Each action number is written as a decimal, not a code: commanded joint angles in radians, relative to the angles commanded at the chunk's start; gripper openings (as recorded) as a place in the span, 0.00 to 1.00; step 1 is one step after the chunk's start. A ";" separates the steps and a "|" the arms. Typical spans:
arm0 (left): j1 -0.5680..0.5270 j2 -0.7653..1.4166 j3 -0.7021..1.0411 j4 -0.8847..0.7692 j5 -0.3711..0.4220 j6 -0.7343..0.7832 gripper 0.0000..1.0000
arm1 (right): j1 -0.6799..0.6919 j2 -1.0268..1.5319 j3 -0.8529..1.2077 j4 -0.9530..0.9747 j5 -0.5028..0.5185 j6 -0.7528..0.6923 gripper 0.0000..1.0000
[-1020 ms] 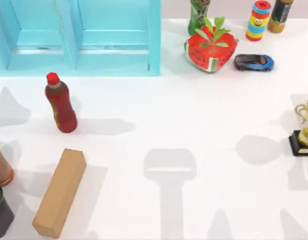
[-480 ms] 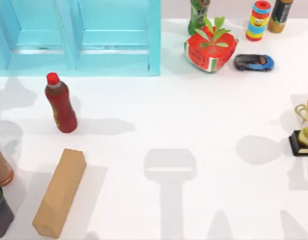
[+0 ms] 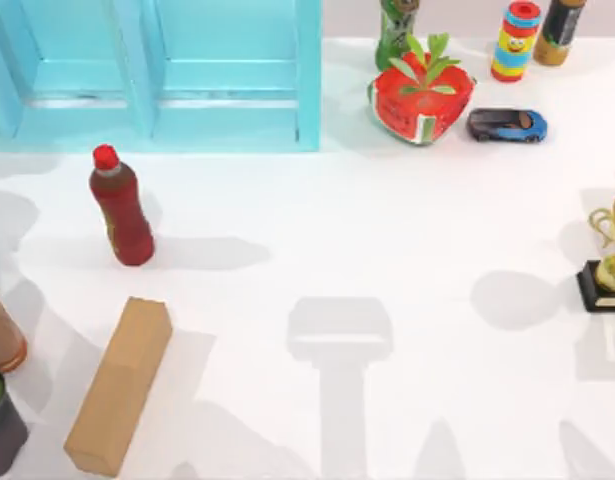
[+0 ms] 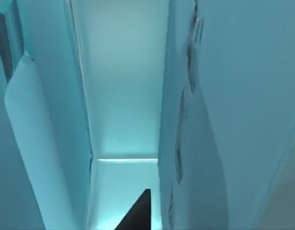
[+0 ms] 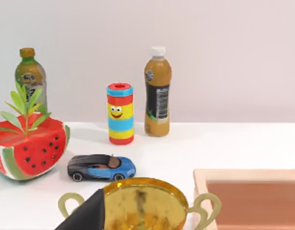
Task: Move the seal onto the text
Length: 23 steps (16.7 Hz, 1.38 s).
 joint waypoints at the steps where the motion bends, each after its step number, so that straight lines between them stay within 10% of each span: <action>1: 0.000 0.001 0.001 0.000 0.000 0.000 1.00 | 0.000 0.000 0.000 0.000 0.000 0.000 1.00; 4: 0.000 0.001 0.001 0.000 0.000 0.000 1.00 | 0.000 0.000 0.000 0.000 0.000 0.000 1.00; 17: 0.000 0.001 0.001 0.000 0.000 0.000 0.02 | 0.000 0.000 0.000 0.000 0.000 0.000 1.00; 23: 0.000 0.001 0.001 0.000 0.000 0.000 0.00 | 0.000 0.000 0.000 0.000 0.000 0.000 1.00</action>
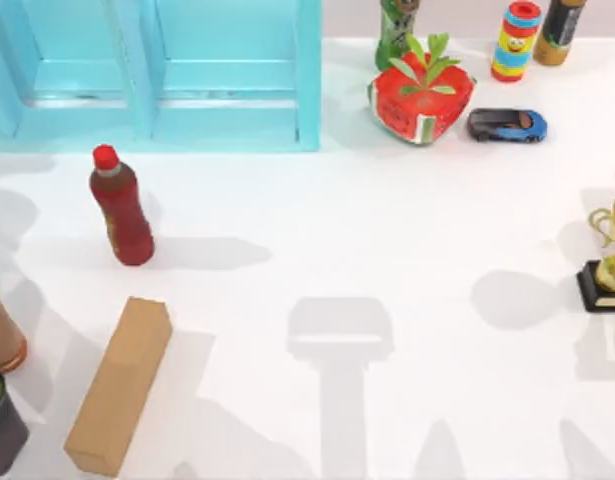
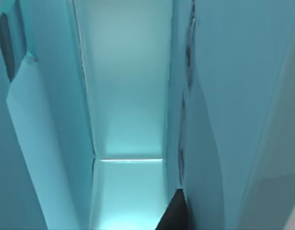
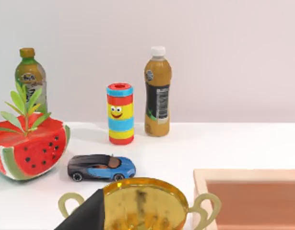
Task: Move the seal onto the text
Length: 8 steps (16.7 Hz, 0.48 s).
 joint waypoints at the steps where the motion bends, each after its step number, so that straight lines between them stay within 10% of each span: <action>1: 0.000 0.000 0.000 0.000 0.000 0.000 0.00 | 0.000 0.000 0.000 0.000 0.000 0.000 1.00; 8: 0.057 -0.112 -0.062 -0.088 0.046 0.024 0.00 | 0.000 0.000 0.000 0.000 0.000 0.000 1.00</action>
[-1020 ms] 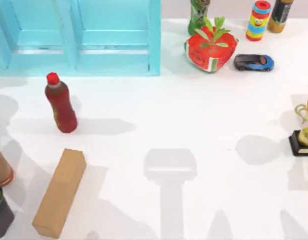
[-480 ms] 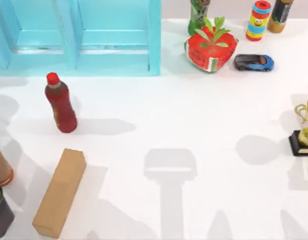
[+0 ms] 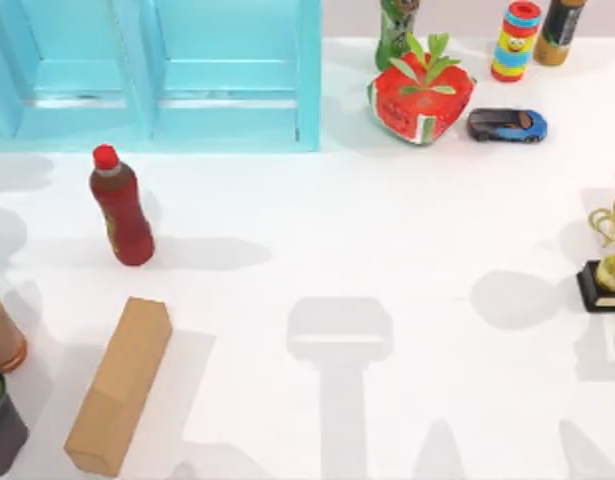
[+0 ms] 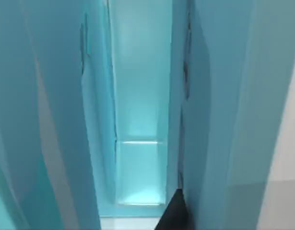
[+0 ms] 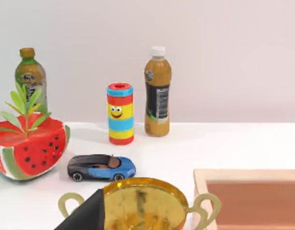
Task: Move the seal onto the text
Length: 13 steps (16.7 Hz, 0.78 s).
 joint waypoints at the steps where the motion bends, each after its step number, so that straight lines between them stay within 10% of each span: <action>1: 0.018 -0.051 -0.021 -0.036 0.017 0.007 0.00 | 0.000 0.000 0.000 0.000 0.000 0.000 1.00; 13: 0.220 -0.790 -0.269 -0.543 0.198 0.093 0.00 | 0.000 0.000 0.000 0.000 0.000 0.000 1.00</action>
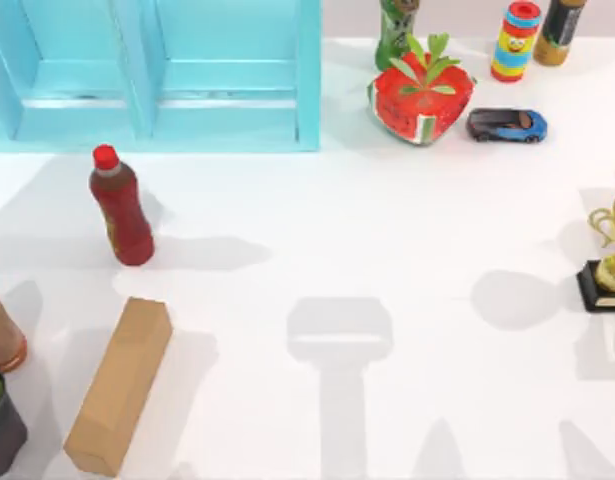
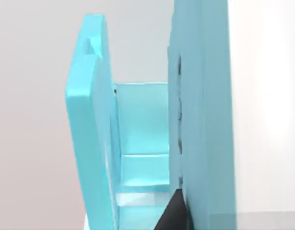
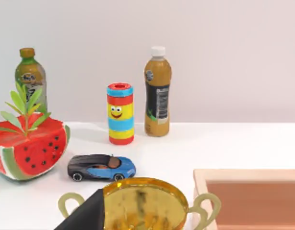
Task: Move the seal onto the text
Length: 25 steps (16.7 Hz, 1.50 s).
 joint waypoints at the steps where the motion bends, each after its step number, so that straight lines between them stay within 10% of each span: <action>1: 0.008 -0.011 -0.008 -0.009 0.007 0.003 0.00 | 0.000 0.000 0.000 0.000 0.000 0.000 1.00; 12: -0.201 -0.016 -0.031 0.070 -0.117 -0.199 0.00 | 0.000 0.000 0.000 0.000 0.000 0.000 1.00; 25: -1.268 0.078 -0.147 0.435 -0.916 -1.359 0.00 | 0.000 0.000 0.000 0.000 0.000 0.000 1.00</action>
